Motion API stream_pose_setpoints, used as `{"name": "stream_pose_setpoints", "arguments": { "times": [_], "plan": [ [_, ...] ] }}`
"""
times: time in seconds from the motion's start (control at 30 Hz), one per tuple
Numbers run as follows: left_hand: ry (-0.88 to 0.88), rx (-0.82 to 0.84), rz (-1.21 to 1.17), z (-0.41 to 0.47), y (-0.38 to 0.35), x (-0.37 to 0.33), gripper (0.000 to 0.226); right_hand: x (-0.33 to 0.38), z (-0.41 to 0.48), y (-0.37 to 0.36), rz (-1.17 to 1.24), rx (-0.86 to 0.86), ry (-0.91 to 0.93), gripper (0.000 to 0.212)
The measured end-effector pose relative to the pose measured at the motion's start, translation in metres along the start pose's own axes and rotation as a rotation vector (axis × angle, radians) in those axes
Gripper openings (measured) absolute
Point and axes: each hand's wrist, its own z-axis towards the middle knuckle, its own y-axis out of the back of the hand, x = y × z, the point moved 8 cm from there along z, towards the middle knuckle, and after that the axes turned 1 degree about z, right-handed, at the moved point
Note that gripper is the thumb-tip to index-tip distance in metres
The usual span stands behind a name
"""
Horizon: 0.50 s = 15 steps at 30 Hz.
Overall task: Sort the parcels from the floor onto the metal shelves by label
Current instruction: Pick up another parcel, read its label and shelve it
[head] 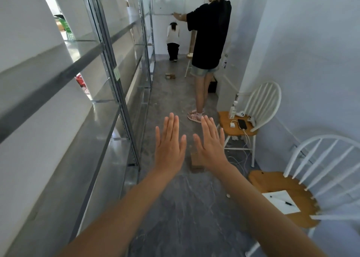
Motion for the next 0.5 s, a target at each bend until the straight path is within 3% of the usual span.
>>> {"name": "stream_pose_setpoints", "arguments": {
  "times": [0.5],
  "plan": [
    [-0.005,0.072,-0.029,0.114,-0.096,-0.028,0.064,-0.1,0.114,-0.003,0.043,0.013,-0.044,0.06]
  ]
}}
